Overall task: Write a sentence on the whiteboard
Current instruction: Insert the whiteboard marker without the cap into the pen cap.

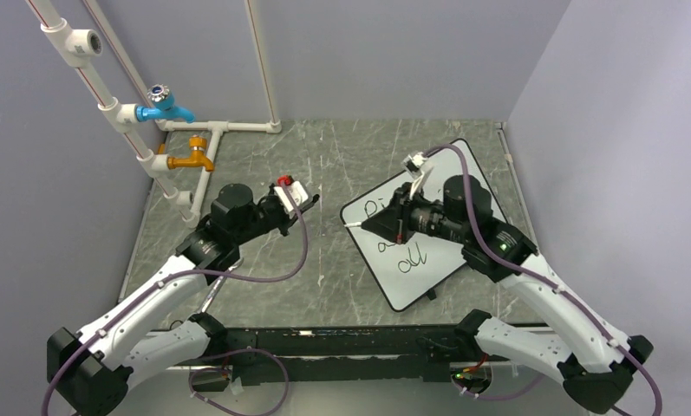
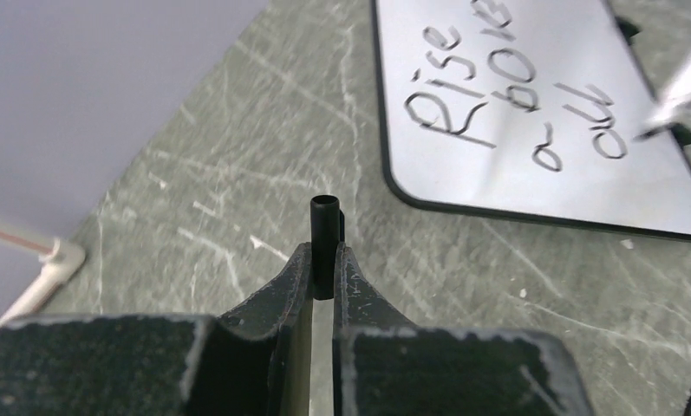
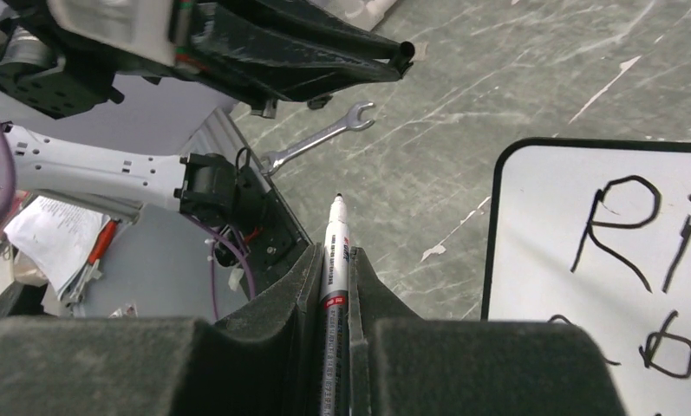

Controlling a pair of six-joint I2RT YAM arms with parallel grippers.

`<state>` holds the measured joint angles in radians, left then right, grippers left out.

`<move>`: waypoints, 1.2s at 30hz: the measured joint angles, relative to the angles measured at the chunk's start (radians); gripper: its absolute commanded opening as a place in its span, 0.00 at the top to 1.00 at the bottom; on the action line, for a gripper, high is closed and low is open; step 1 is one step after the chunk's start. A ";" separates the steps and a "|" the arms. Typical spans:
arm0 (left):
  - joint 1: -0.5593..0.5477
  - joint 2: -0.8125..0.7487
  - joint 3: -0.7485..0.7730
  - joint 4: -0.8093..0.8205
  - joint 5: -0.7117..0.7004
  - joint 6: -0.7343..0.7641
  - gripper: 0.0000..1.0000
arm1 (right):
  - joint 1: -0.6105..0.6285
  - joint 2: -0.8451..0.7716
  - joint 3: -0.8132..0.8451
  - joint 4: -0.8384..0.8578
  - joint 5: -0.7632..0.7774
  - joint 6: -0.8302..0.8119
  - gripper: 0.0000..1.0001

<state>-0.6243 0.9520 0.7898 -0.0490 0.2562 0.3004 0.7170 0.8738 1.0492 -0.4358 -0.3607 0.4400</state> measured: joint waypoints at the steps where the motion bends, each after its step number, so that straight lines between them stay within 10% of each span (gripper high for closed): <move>1: 0.000 -0.010 0.000 0.007 0.026 0.005 1.00 | 0.000 0.019 0.005 0.004 -0.011 -0.003 1.00; 36: 0.000 -0.071 -0.039 0.045 0.230 0.053 1.00 | 0.000 0.212 0.113 0.106 -0.038 -0.082 1.00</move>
<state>-0.6243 0.8806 0.7513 -0.0036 0.4862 0.3531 0.7170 1.0859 1.1622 -0.3294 -0.3985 0.3580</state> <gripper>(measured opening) 0.124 0.138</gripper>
